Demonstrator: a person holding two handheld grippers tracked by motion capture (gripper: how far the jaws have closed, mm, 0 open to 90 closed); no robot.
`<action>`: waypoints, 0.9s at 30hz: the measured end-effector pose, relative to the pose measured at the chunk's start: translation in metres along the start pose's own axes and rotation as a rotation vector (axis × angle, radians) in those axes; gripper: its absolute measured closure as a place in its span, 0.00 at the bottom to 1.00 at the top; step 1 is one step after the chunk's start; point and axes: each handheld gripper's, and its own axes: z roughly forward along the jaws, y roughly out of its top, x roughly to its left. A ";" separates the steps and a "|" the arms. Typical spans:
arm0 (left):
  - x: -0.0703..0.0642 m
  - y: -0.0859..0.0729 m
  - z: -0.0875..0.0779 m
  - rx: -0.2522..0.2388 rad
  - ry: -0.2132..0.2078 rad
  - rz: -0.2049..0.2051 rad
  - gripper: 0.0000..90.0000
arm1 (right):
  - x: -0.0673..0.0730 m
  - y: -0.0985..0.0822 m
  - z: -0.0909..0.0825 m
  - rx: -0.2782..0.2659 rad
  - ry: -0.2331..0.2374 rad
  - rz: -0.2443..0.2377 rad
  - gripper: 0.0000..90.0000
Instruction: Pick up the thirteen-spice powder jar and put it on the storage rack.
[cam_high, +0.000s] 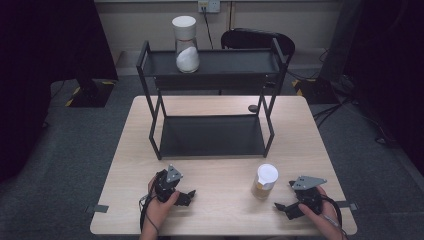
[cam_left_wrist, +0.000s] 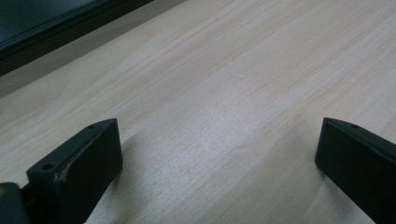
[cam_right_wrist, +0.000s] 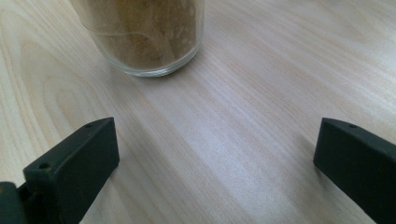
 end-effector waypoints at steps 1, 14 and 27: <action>0.000 0.000 0.000 0.000 0.000 0.000 0.00 | 0.000 0.000 0.000 0.000 0.000 0.000 0.00; 0.000 0.000 0.000 0.000 0.001 -0.002 0.00 | -0.002 0.003 0.000 0.010 0.006 -0.006 0.00; 0.000 0.000 0.000 0.000 0.002 -0.001 0.00 | -0.005 0.016 -0.010 0.002 0.043 -0.018 0.02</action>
